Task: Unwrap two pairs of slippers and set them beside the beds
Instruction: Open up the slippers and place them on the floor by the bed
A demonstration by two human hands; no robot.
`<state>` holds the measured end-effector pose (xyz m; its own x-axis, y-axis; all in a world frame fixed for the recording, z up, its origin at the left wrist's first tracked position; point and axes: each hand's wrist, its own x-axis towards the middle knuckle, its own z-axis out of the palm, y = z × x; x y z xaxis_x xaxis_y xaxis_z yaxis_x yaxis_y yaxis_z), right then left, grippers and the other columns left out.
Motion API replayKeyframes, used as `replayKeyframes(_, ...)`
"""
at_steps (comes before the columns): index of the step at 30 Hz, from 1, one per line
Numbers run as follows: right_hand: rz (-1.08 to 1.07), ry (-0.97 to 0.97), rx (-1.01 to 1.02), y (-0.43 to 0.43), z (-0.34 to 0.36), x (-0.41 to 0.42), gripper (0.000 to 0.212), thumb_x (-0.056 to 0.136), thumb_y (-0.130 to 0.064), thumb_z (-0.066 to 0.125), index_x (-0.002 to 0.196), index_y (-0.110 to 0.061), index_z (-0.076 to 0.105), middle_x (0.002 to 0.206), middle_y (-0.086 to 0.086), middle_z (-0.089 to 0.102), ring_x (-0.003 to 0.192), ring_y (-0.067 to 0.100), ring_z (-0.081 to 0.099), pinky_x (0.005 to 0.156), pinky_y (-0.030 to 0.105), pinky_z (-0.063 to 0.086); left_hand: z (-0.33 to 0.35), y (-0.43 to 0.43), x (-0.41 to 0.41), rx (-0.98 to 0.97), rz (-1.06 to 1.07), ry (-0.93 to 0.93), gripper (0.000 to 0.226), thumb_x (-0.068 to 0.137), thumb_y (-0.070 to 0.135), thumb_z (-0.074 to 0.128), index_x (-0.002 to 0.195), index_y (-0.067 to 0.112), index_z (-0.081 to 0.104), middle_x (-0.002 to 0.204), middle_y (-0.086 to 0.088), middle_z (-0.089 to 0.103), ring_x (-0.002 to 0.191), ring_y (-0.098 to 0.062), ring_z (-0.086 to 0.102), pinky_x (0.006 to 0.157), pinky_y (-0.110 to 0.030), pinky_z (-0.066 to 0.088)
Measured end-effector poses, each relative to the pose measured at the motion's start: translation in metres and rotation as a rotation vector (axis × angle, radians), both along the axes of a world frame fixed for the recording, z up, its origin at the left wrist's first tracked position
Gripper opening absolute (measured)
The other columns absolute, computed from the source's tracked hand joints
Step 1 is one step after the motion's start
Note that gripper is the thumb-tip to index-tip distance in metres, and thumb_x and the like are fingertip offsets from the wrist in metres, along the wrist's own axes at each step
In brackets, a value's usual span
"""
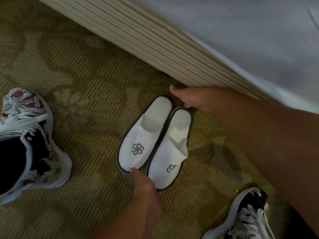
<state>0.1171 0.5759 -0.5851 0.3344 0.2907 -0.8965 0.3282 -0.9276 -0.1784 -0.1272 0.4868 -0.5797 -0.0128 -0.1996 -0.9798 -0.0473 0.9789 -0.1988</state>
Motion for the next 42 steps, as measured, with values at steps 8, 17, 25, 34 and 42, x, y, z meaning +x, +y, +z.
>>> replayKeyframes(8, 0.023, -0.001, 0.063, 0.004, 0.004, -0.004, 0.104, 0.076, -0.089, 0.027, 0.155, -0.023, 0.011, 0.163, 0.003, 0.010, 0.147, 0.023, 0.015, 0.114, 0.039, 0.017, -0.002, -0.001, -0.002, -0.005, -0.009, -0.029, 0.102, 0.081, 0.086, 0.020, 0.149, 0.012, 0.039, 0.150, -0.019, 0.043, 0.136, -0.037, 0.041, 0.115, -0.058, 0.027)
replayKeyframes(17, 0.073, 0.006, -0.051, 0.004, 0.008, -0.003, 0.103, 0.076, -0.089, 0.020, 0.155, -0.023, 0.013, 0.151, 0.016, 0.039, 0.143, 0.030, 0.026, 0.116, 0.046, 0.014, -0.002, 0.000, 0.000, 0.011, 0.015, -0.012, 0.099, 0.083, 0.084, 0.020, 0.149, 0.012, 0.038, 0.150, -0.019, 0.043, 0.136, -0.037, 0.041, 0.114, -0.058, 0.027)
replayKeyframes(25, 0.020, 0.019, -0.016, 0.002, 0.008, -0.005, 0.097, 0.081, -0.085, 0.023, 0.155, -0.022, 0.017, 0.156, 0.012, 0.031, 0.141, 0.025, 0.032, 0.119, 0.045, 0.015, 0.001, 0.004, -0.002, -0.006, 0.022, -0.038, 0.098, 0.084, 0.083, 0.020, 0.149, 0.013, 0.039, 0.151, -0.018, 0.041, 0.137, -0.036, 0.039, 0.114, -0.055, 0.026)
replayKeyframes(34, 0.024, -0.007, -0.021, 0.005, 0.010, -0.007, 0.104, 0.076, -0.089, 0.027, 0.154, -0.021, 0.018, 0.151, 0.014, 0.039, 0.141, 0.029, 0.030, 0.116, 0.046, 0.016, 0.002, 0.005, -0.001, -0.030, 0.014, -0.035, 0.100, 0.083, 0.085, 0.019, 0.149, 0.013, 0.039, 0.152, -0.017, 0.040, 0.138, -0.035, 0.038, 0.112, -0.055, 0.027)
replayKeyframes(42, 0.025, -0.002, -0.052, 0.006, 0.008, -0.007, 0.103, 0.076, -0.089, 0.025, 0.155, -0.025, 0.013, 0.153, 0.013, 0.037, 0.143, 0.028, 0.026, 0.116, 0.048, 0.015, -0.003, 0.004, -0.002, -0.018, 0.022, 0.009, 0.103, 0.080, 0.087, 0.018, 0.151, 0.015, 0.036, 0.154, -0.014, 0.038, 0.141, -0.033, 0.034, 0.114, -0.056, 0.022)
